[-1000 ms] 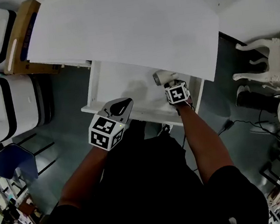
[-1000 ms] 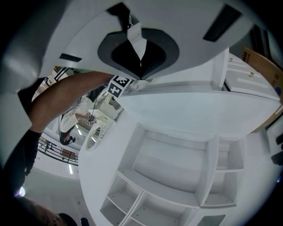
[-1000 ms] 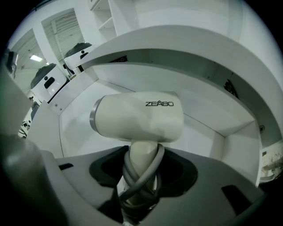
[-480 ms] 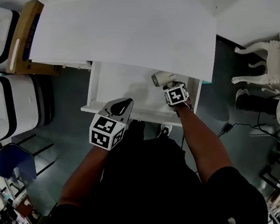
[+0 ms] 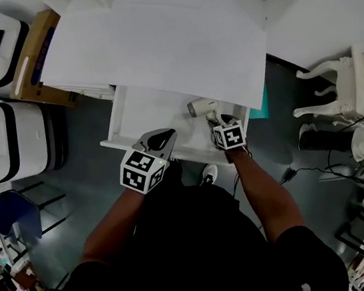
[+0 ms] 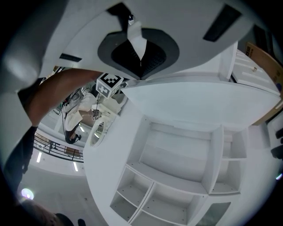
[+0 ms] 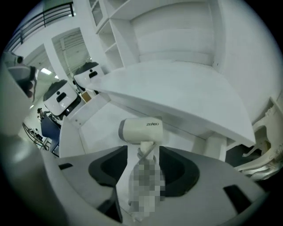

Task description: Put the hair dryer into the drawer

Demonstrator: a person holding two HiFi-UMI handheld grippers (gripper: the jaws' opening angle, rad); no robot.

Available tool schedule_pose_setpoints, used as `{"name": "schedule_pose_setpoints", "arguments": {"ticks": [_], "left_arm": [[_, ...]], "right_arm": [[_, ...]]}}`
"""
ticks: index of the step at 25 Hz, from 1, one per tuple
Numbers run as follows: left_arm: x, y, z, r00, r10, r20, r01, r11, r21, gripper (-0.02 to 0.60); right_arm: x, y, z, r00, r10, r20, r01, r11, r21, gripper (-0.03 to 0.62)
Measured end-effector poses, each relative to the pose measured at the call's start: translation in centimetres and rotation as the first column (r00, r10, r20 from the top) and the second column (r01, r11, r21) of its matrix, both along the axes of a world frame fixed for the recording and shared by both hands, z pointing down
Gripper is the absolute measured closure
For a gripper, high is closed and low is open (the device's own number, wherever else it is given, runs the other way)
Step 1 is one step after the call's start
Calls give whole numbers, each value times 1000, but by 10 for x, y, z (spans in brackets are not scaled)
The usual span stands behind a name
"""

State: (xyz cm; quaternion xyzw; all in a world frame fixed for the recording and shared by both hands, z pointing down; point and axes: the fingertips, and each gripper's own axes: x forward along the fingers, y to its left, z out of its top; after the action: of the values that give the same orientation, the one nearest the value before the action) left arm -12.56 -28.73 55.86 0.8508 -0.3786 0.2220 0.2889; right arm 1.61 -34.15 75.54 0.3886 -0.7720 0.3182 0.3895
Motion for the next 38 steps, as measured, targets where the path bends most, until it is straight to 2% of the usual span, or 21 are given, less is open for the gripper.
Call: {"name": "schedule_pose_setpoints", "arguments": {"ticks": [6, 8, 10, 11, 15, 18, 23, 33, 38], "left_arm": [[25, 5, -20, 1000, -16, -26, 17, 999, 45, 572], [30, 7, -31, 999, -32, -37, 35, 997, 69, 572], [35, 12, -42, 998, -49, -47, 54, 994, 94, 572], [37, 15, -48, 997, -55, -50, 60, 993, 106, 572], [51, 29, -66, 995, -70, -66, 80, 986, 148, 572], [60, 37, -79, 994, -83, -78, 96, 979, 179, 572], [75, 50, -95, 991, -103, -82, 118, 969, 216, 572], [85, 88, -121, 987, -137, -89, 157, 946, 284, 572], [75, 102, -120, 988, -126, -94, 148, 945, 291, 572]], "right_arm": [[3, 14, -83, 977, -11, 211, -6, 997, 79, 373], [6, 22, -113, 959, -11, 282, -21, 993, 112, 411], [13, 29, -140, 934, 7, 357, -60, 989, 138, 523], [19, 33, -153, 919, 18, 393, -81, 986, 145, 542], [40, 46, -198, 849, 23, 527, -129, 978, 165, 567], [50, 52, -235, 807, -4, 591, -145, 968, 204, 568], [56, 69, -283, 770, -82, 633, -135, 948, 288, 568], [74, 106, -294, 780, -123, 613, -118, 934, 338, 568], [64, 124, -302, 789, -134, 599, -119, 923, 365, 568]]}}
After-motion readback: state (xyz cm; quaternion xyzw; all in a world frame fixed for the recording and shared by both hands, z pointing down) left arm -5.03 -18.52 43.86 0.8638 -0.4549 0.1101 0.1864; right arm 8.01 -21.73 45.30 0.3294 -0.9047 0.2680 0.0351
